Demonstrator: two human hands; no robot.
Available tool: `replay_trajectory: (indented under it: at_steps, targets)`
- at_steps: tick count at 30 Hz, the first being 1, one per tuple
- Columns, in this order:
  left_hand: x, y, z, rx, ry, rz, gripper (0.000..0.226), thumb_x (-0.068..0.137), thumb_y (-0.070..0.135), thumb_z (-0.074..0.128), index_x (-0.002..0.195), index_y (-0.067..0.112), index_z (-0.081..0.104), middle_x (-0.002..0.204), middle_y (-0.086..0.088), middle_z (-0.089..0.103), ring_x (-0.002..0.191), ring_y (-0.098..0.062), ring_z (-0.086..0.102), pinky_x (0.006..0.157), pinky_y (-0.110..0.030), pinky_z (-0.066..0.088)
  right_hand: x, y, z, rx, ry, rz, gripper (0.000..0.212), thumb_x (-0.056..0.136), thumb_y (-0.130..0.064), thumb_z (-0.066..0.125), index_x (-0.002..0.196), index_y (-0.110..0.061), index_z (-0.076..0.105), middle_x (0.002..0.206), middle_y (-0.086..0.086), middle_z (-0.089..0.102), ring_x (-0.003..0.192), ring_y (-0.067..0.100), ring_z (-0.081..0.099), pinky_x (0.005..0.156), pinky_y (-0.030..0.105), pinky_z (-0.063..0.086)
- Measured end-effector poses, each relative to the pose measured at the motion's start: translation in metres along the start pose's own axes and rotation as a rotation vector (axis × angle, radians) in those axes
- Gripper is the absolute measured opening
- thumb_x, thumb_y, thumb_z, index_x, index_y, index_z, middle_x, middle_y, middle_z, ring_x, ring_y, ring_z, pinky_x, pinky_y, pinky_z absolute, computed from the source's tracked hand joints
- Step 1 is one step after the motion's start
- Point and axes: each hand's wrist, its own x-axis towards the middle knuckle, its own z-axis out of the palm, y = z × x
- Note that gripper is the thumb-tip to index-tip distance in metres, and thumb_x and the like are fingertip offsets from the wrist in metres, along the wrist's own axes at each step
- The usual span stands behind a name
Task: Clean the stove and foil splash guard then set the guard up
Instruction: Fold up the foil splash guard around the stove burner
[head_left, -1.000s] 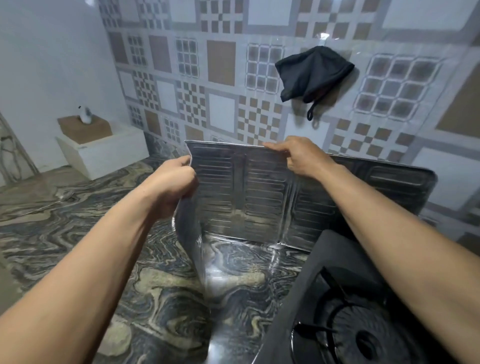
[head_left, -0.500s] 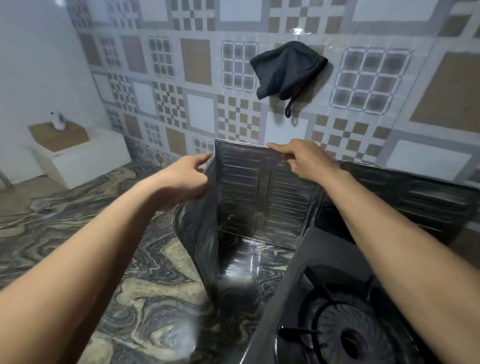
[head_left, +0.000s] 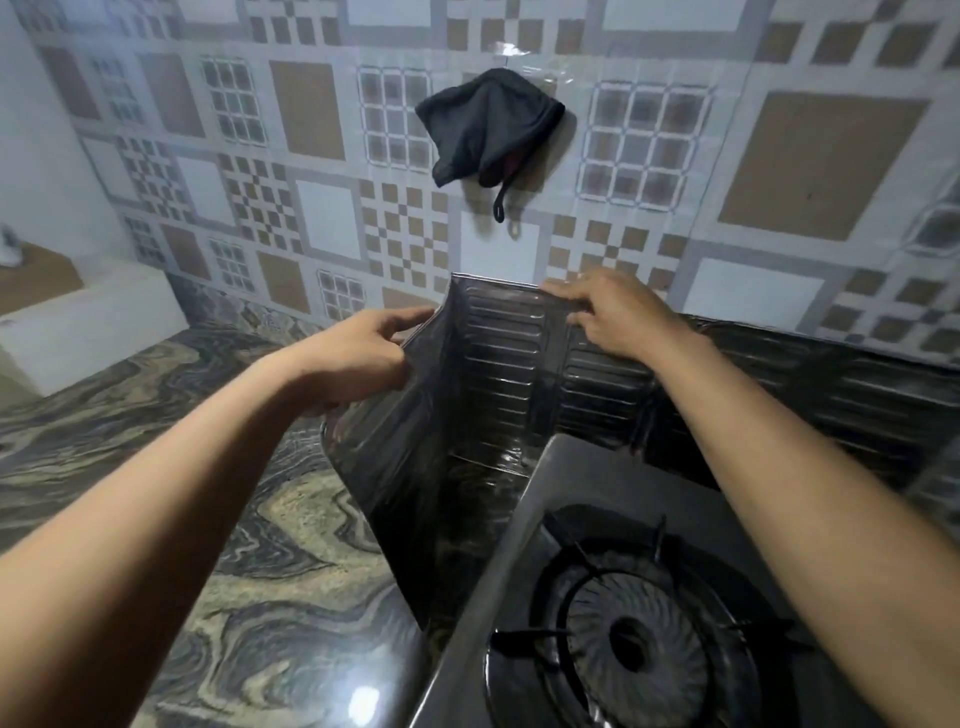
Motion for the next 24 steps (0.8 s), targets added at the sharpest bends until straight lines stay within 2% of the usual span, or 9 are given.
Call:
replay_trajectory:
  at_steps: [2, 4, 8, 10, 12, 15, 17, 20, 24]
  targets:
    - [0.003, 0.001, 0.003, 0.007, 0.002, 0.002, 0.098, 0.049, 0.012, 0.059, 0.144, 0.033, 0.05, 0.124, 0.007, 0.069, 0.115, -0.015, 0.066, 0.096, -0.037, 0.055, -0.008, -0.002, 0.007, 0.032, 0.048, -0.034, 0.056, 0.094, 0.0, 0.059, 0.141, -0.031, 0.054, 0.125, 0.006, 0.06, 0.12, 0.026, 0.054, 0.1, 0.031, 0.04]
    - [0.005, 0.003, 0.005, 0.01, -0.015, 0.002, 0.098, 0.052, 0.01, 0.057, 0.147, 0.031, 0.047, 0.125, 0.005, 0.069, 0.108, -0.011, 0.069, 0.085, -0.03, 0.057, -0.015, 0.005, 0.008, 0.032, 0.086, -0.034, 0.06, 0.092, 0.005, 0.057, 0.14, -0.031, 0.054, 0.1, -0.002, 0.054, 0.101, 0.024, 0.055, 0.088, 0.03, 0.042]
    - [0.007, 0.011, 0.005, 0.036, -0.069, 0.061, 0.106, 0.044, 0.025, 0.068, 0.147, 0.031, 0.047, 0.13, 0.013, 0.065, 0.107, 0.001, 0.066, 0.081, -0.02, 0.052, -0.023, 0.021, -0.011, 0.039, 0.135, -0.003, 0.054, 0.093, -0.001, 0.058, 0.135, -0.033, 0.057, 0.089, -0.003, 0.052, 0.09, 0.019, 0.053, 0.082, 0.036, 0.047]
    - [0.012, 0.015, 0.009, -0.008, -0.091, 0.09, 0.081, 0.066, 0.01, 0.067, 0.143, 0.031, 0.051, 0.123, 0.015, 0.067, 0.097, 0.006, 0.068, 0.072, -0.015, 0.052, -0.029, 0.027, -0.021, 0.009, 0.151, 0.011, 0.052, 0.093, -0.002, 0.058, 0.135, -0.033, 0.058, 0.087, -0.005, 0.051, 0.089, 0.017, 0.05, 0.082, 0.033, 0.043]
    - [0.017, 0.019, 0.02, -0.039, -0.14, 0.122, 0.063, 0.079, -0.004, 0.06, 0.127, 0.038, 0.058, 0.104, 0.021, 0.072, 0.088, 0.01, 0.068, 0.066, -0.011, 0.052, -0.041, 0.034, -0.025, -0.01, 0.137, 0.052, 0.053, 0.093, -0.001, 0.057, 0.134, -0.033, 0.059, 0.08, -0.012, 0.044, 0.087, 0.014, 0.047, 0.079, 0.028, 0.038]
    - [0.019, 0.02, 0.039, -0.074, -0.218, 0.153, 0.058, 0.068, 0.008, 0.062, 0.114, 0.041, 0.063, 0.107, 0.013, 0.076, 0.101, -0.001, 0.07, 0.081, -0.027, 0.059, -0.057, 0.044, -0.025, -0.023, 0.096, 0.091, 0.051, 0.094, -0.005, 0.061, 0.136, -0.034, 0.057, 0.079, -0.017, 0.039, 0.084, 0.012, 0.045, 0.075, 0.022, 0.03]
    - [0.022, 0.02, 0.048, -0.089, -0.247, 0.169, 0.062, 0.075, 0.002, 0.062, 0.126, 0.037, 0.062, 0.117, 0.005, 0.074, 0.11, -0.016, 0.07, 0.093, -0.046, 0.057, -0.058, 0.046, -0.025, -0.009, 0.101, 0.098, 0.05, 0.093, -0.013, 0.066, 0.137, -0.037, 0.055, 0.083, -0.01, 0.046, 0.084, 0.013, 0.048, 0.075, 0.022, 0.031]
    - [0.033, 0.021, 0.053, -0.016, -0.249, 0.218, 0.064, 0.089, -0.01, 0.056, 0.136, 0.035, 0.057, 0.118, -0.001, 0.074, 0.111, -0.026, 0.069, 0.095, -0.057, 0.053, -0.056, 0.047, -0.022, -0.01, 0.111, 0.093, 0.054, 0.09, -0.021, 0.07, 0.139, -0.038, 0.052, 0.094, 0.0, 0.056, 0.088, 0.015, 0.051, 0.079, 0.028, 0.04]
    - [0.04, 0.022, 0.061, 0.026, -0.234, 0.218, 0.064, 0.083, 0.003, 0.06, 0.106, 0.062, 0.064, 0.11, 0.007, 0.076, 0.113, -0.037, 0.066, 0.097, -0.066, 0.047, -0.049, 0.045, -0.015, -0.077, 0.071, 0.042, 0.06, 0.088, -0.03, 0.073, 0.143, -0.037, 0.048, 0.094, -0.003, 0.051, 0.091, 0.016, 0.049, 0.077, 0.03, 0.04]
